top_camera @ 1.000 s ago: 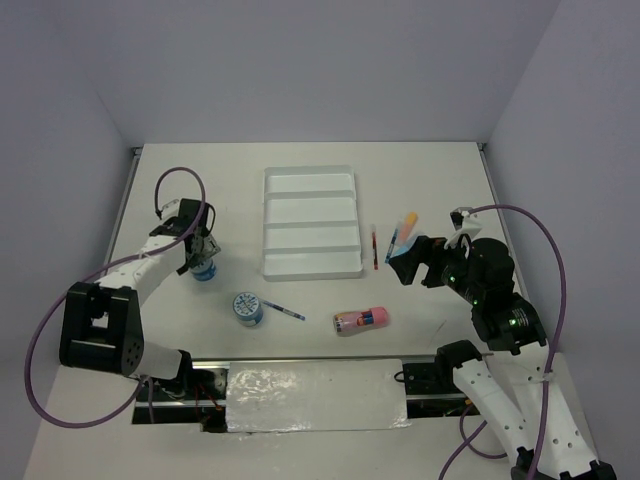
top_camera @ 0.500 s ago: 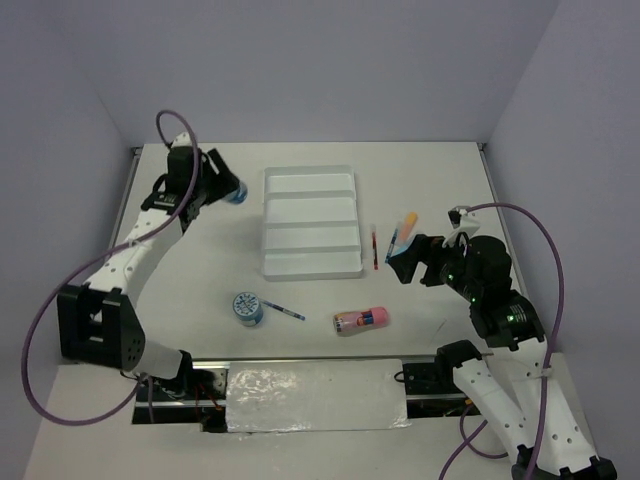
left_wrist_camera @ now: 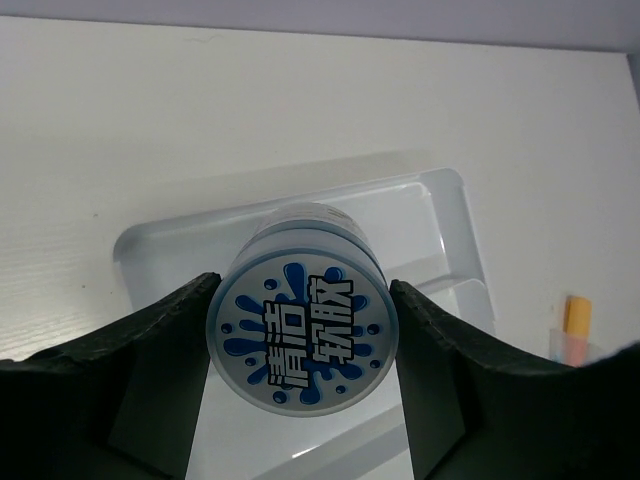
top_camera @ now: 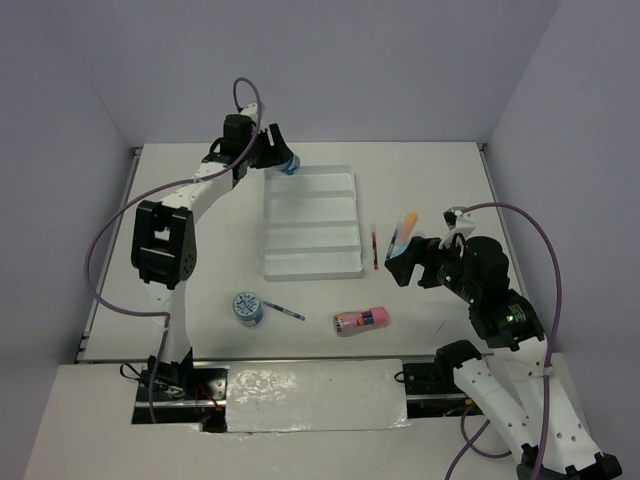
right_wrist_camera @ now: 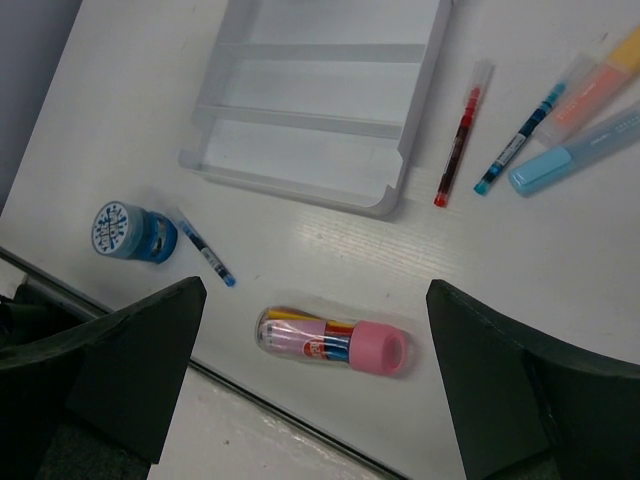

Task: Sort the stationery into containers
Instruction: Place the stationery in the storage box, then pick up the stationery from the center of the board.

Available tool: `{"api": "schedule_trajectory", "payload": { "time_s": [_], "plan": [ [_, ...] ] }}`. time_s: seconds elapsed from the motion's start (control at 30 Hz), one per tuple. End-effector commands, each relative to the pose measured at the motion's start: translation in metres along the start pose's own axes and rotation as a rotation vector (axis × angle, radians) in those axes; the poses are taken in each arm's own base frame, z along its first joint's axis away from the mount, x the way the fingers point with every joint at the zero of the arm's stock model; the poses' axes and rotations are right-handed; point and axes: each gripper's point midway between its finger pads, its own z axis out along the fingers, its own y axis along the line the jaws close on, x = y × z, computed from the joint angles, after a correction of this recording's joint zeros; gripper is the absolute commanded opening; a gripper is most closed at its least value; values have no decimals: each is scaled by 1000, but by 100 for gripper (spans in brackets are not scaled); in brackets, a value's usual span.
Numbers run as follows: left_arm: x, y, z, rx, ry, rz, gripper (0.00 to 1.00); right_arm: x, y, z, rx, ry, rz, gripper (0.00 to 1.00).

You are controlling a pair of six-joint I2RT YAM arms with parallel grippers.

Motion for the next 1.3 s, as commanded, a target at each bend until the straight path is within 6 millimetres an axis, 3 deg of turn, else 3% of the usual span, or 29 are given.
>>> {"api": "schedule_trajectory", "payload": {
  "time_s": [0.0, 0.07, 0.1, 0.23, 0.37, 0.4, 0.43, 0.5, 0.67, 0.7, 0.77, 0.8, 0.87, 0.9, 0.97, 1.0, 1.03, 1.07, 1.1, 1.17, 1.2, 1.23, 1.27],
  "plan": [
    [-33, -19, 6, 70, -81, 84, 11, -3, 4, 0, -19, -27, -32, 100],
    [-25, -15, 13, 50, -77, 100, 16, -2, 5, 0, -19, -25, -34, 100],
    [-23, -13, 16, 39, -75, 101, 25, -2, 5, 0, -20, -21, -35, 100],
    [-15, -1, 25, -11, -68, 101, 44, 0, 6, 1, -23, -12, -36, 100],
    [-13, 9, 30, -57, -56, 107, 75, 1, 7, 1, -27, -12, -39, 100],
    [-9, 14, 30, -84, -39, 105, 92, 1, 8, 1, -30, -8, -40, 100],
    [-10, 15, 29, -89, -39, 107, 99, 1, 8, 1, -28, -7, -37, 100],
    [-11, 12, 26, -85, -37, 107, 99, 2, 8, 2, -29, -5, -39, 100],
    [-40, -28, -12, -70, -95, 156, 99, 3, 9, 5, -31, 19, -38, 100],
    [-56, -42, -31, -101, -135, 161, 99, 3, 10, 7, -39, 22, -43, 100],
    [-48, -41, -60, -199, -99, 139, 99, 0, 18, 7, -84, 13, -51, 100],
    [-49, -46, -91, -242, -120, 80, 99, 0, 21, 9, -103, 16, -53, 100],
    [-31, -37, -130, -358, -102, 39, 99, -3, 41, 16, -198, 20, -52, 100],
    [-19, -35, -165, -390, -111, -16, 99, -1, 48, 22, -218, 39, -51, 100],
    [-2, -7, -210, -523, -111, -52, 99, 0, 75, 31, -229, 54, -115, 100],
    [7, 3, -243, -550, -132, -62, 99, 2, 88, 47, -203, 86, -155, 100],
    [10, 12, -260, -573, -145, -53, 99, 4, 100, 54, -187, 95, -196, 100],
    [18, 20, -286, -581, -150, -11, 99, 26, 114, 75, -138, 151, -274, 100],
    [18, 34, -301, -617, -159, -8, 99, 19, 136, 82, -146, 134, -293, 100],
    [16, 63, -336, -750, -196, -9, 99, 26, 162, 102, -134, 132, -324, 100],
    [15, 79, -363, -838, -204, -46, 99, 42, 185, 119, -123, 147, -370, 100],
    [13, 87, -378, -881, -211, -58, 99, 49, 200, 127, -136, 143, -395, 100],
    [6, 88, -397, -902, -242, -55, 99, 73, 210, 148, -125, 178, -449, 100]
  ]
}}
